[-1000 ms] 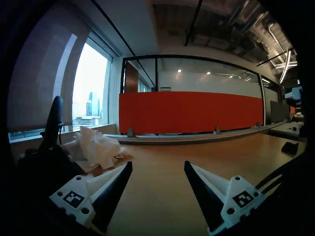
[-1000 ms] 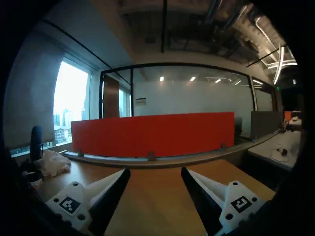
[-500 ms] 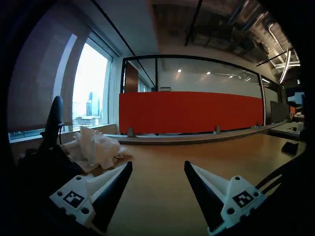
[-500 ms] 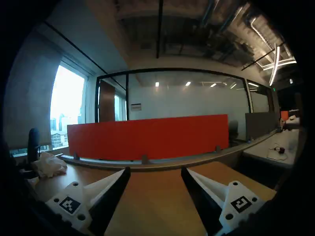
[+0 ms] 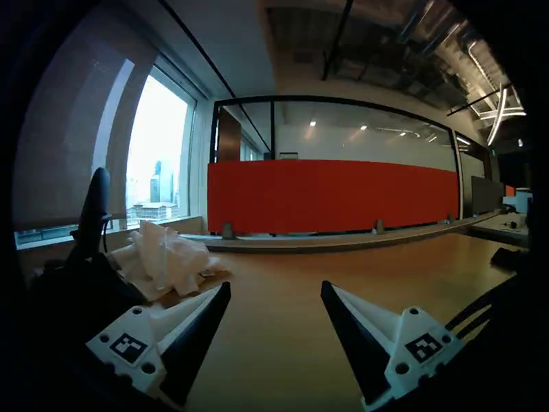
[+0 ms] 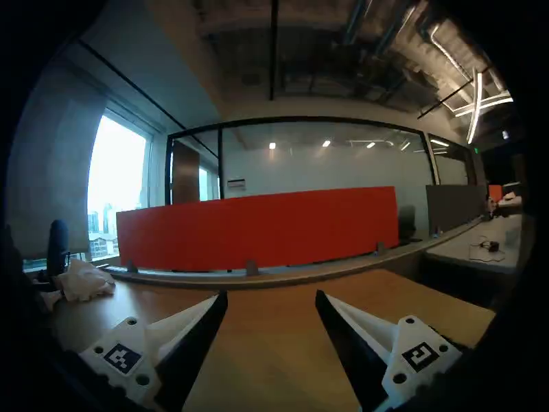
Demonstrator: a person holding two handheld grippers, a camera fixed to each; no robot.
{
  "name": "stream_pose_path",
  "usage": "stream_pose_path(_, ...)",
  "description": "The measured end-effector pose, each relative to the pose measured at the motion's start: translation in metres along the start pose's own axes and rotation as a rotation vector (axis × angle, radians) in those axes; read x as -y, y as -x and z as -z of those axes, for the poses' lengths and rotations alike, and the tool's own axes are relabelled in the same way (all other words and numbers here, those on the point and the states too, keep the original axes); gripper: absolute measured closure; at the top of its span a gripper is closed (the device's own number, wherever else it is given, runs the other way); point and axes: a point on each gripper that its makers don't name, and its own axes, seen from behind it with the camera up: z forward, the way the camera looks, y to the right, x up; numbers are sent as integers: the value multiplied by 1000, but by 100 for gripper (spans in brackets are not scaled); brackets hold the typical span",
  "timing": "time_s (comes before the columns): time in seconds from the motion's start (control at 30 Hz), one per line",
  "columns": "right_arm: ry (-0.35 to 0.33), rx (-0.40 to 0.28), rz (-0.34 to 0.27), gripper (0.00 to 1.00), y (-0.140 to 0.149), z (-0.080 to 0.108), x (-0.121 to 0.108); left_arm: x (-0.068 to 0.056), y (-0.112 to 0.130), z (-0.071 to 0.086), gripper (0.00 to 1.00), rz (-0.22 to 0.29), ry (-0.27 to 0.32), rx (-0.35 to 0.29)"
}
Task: Fold towel
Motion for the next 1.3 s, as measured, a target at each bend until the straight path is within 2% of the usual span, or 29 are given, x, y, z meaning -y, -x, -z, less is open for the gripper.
stream_pose_path(0.27,32,19,13,1,32,0,-16,0,0,0,2,0,0,0)
stream_pose_path(0.57,25,31,-15,1,50,-3,-15,1,0,0,2,0,0,0)
stream_pose_path(0.77,19,37,24,1,60,-1,-12,1,0,-1,2,0,0,0)
stream_pose_path(1.3,-22,56,83,1,69,-1,6,1,0,0,2,0,0,0)
